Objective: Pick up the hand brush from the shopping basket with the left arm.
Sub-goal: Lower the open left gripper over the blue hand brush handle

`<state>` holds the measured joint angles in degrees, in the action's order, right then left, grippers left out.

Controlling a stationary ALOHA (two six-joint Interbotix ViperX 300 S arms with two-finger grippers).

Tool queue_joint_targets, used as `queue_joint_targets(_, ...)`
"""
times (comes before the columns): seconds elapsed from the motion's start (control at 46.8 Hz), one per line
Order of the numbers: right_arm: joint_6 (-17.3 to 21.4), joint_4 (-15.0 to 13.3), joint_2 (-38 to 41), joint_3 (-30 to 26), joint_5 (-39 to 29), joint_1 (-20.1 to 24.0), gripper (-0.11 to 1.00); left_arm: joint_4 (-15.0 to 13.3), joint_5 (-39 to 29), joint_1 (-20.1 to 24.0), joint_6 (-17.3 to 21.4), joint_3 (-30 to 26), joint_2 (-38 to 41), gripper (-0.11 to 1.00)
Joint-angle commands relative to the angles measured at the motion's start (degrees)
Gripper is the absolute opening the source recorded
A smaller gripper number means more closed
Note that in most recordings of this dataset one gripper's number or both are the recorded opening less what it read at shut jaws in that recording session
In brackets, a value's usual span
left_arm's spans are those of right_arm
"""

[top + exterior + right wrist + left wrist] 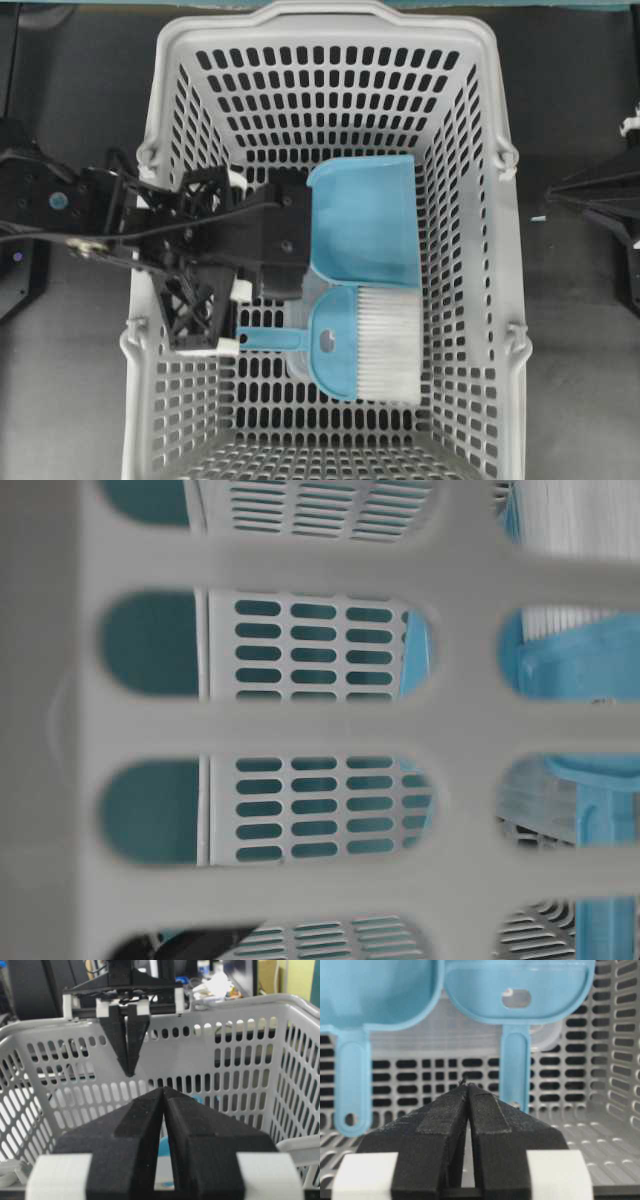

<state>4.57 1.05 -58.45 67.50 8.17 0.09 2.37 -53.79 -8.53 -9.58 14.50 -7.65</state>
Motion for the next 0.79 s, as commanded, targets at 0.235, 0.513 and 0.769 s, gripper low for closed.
queue_joint_targets(0.235,0.09,0.18,0.09,-0.79,-0.35,0.00,0.00,0.18,0.18,-1.49,-1.32,-1.32,4.31,0.50)
queue_joint_targets(0.513,0.09,0.18,-0.09,-0.53,-0.35,0.09,0.00,0.26,0.35,-2.72,-3.08,-1.32,8.88,0.91)
queue_joint_targets(0.769,0.09,0.18,-0.09,-0.35,-0.35,0.00,0.00,0.18,2.20,-3.69,-4.22,0.53,11.43,0.91)
